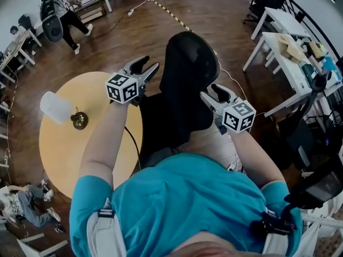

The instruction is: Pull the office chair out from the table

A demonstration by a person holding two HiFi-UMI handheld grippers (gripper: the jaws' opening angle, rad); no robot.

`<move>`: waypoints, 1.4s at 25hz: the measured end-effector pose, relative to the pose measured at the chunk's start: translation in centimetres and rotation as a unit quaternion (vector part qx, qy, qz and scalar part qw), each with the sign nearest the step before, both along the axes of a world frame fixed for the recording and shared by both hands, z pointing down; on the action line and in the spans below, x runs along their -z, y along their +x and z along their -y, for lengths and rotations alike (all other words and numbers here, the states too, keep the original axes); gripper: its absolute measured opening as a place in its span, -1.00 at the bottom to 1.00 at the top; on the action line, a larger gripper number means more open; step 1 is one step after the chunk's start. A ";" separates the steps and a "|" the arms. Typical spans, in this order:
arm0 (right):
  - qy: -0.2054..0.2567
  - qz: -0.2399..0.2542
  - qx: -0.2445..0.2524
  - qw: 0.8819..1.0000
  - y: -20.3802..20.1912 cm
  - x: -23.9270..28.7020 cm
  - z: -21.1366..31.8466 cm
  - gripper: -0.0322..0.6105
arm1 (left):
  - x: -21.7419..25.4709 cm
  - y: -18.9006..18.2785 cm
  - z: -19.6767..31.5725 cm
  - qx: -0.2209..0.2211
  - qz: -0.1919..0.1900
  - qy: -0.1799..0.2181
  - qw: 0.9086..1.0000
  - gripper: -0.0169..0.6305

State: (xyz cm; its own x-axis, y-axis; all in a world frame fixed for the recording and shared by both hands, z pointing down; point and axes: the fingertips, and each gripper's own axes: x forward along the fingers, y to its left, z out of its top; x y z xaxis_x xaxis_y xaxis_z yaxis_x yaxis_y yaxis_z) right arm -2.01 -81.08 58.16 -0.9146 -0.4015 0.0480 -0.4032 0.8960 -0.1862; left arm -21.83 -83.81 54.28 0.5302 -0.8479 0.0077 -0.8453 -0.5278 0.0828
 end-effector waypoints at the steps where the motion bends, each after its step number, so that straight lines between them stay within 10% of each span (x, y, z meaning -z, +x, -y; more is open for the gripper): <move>1: -0.004 -0.003 -0.012 1.000 -1.0 0.2 0.5 -0.07 | -0.1 -0.8 1.2 -0.009 0.006 -0.005 1.000 -0.34; 13: -0.008 0.035 -0.014 0.999 -4.3 -0.4 4.6 -0.08 | -2.0 4.0 14.6 -0.043 0.138 -0.030 0.989 -0.24; 22: -0.033 0.071 0.026 0.997 -2.9 -1.1 5.5 -0.19 | -5.8 4.7 21.2 -0.032 0.166 -0.101 0.980 -0.13; 35: -0.049 0.098 0.021 0.994 -2.6 -0.5 5.9 -0.20 | -5.2 5.9 22.5 -0.101 0.146 -0.093 0.980 -0.12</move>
State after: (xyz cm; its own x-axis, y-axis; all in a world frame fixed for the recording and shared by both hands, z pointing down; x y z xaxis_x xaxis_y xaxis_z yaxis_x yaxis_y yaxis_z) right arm -4.56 -86.93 58.70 -0.9264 -0.3642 -0.0957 -0.3123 0.8850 -0.3452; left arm -15.94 -106.31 59.52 0.6397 -0.6948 0.3288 -0.7264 -0.6863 -0.0372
